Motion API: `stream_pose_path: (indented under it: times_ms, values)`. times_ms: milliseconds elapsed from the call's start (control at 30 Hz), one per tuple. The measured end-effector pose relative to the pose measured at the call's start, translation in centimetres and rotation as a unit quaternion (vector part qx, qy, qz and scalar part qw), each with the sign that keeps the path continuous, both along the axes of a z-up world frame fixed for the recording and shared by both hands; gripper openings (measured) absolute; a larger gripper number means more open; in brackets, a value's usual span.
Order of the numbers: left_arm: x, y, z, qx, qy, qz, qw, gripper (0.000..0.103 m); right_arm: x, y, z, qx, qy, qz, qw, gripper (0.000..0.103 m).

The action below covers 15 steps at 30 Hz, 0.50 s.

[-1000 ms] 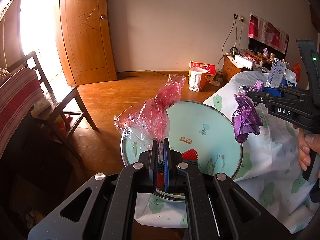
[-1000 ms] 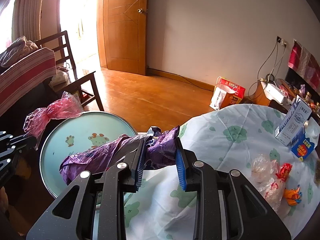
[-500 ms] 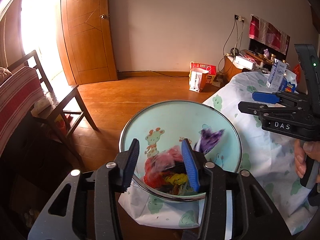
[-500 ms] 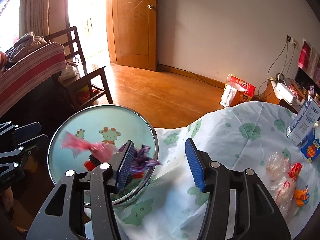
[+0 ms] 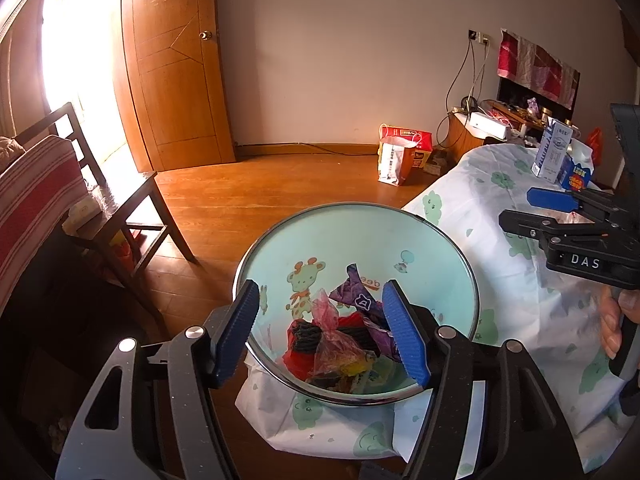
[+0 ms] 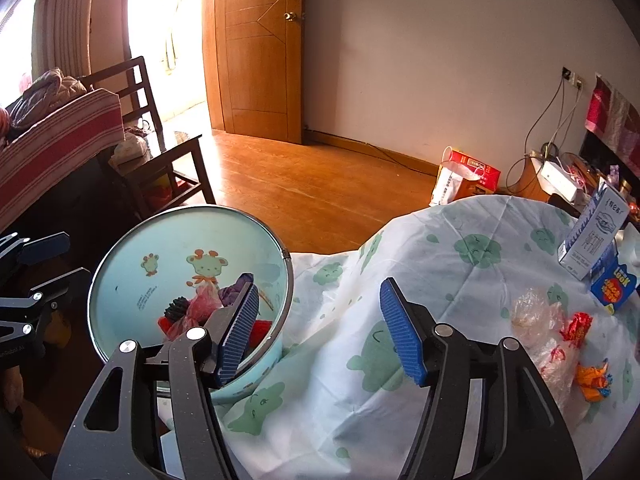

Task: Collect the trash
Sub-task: 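Move both open tools back over the clear bag and red wrapper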

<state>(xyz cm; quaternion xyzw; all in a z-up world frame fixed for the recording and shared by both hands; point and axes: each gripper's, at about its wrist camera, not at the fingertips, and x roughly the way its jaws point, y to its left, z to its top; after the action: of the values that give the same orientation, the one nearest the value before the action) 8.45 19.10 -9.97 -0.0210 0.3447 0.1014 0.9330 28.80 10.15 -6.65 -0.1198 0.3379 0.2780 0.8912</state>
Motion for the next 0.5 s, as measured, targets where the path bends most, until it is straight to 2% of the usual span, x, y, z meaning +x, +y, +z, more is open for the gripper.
stream_pose_path:
  times_ms: [133,267,367,500]
  values:
    - [0.7,-1.0,0.1,0.000,0.000,-0.011,0.9999,0.070,-0.7,-3.2,0.2,-0.013,-0.010,-0.019,1.000,0.067]
    - [2.0,-3.7,-0.1,0.000,0.003,-0.046,0.9989,0.070,-1.4,-8.0,0.3,-0.020,-0.016,-0.055,0.998,0.070]
    - [3.6,-6.7,-0.2,0.003,0.005,-0.078,0.9969,0.070,-1.9,-12.9,0.0,-0.025,-0.017,-0.105,0.994,0.071]
    - [5.9,-11.6,-0.3,0.000,0.010,-0.125,0.9921,0.070,-2.2,-20.4,-0.6,-0.029,-0.011,-0.189,0.982,0.072]
